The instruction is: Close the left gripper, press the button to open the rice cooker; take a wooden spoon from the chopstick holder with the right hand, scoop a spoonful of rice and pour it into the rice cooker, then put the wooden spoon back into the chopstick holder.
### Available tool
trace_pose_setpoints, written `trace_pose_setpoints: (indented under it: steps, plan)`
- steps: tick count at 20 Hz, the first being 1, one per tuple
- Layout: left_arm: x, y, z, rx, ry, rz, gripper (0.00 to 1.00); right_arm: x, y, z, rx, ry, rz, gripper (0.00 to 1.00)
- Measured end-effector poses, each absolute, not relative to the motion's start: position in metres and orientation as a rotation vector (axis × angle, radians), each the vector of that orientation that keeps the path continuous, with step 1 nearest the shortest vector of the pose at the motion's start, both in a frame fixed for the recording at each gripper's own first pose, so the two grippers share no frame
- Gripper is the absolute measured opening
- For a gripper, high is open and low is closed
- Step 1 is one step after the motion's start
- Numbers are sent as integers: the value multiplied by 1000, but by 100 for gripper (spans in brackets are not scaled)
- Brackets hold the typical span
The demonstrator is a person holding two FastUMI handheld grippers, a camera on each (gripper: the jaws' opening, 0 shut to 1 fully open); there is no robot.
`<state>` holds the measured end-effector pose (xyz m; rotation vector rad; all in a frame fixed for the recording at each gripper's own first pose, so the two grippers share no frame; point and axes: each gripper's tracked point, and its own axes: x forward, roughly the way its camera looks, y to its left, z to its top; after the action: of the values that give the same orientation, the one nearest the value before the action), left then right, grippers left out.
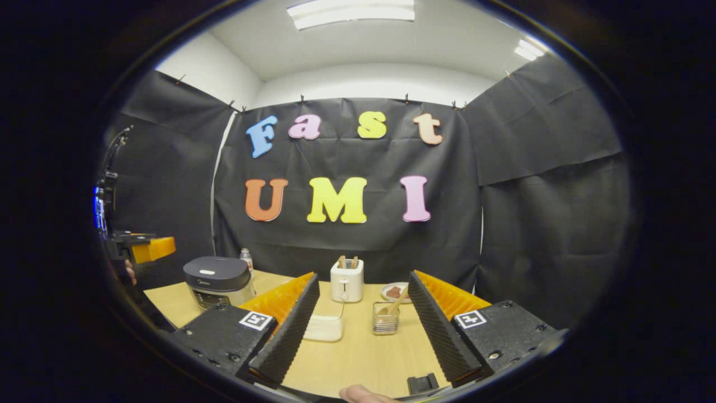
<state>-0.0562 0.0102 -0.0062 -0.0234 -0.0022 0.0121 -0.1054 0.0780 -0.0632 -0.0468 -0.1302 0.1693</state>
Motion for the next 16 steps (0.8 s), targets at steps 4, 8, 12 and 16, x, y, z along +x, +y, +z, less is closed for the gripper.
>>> trace_pose_setpoints:
  steps: [4,8,12,16]
  plan:
    - [-81,9,-12,-36,-6,15,93,-108,74,-66,-45,-128,172,96]
    - [-93,4,-21,-24,-11,-14,93,-118,67,-63,-50,-155,173,96]
    - [-94,0,-16,-20,-18,-40,93,-122,66,-64,-63,-155,171,100]
    - [-101,-11,-9,-7,-39,-67,93,-120,67,-64,-54,-153,174,100]
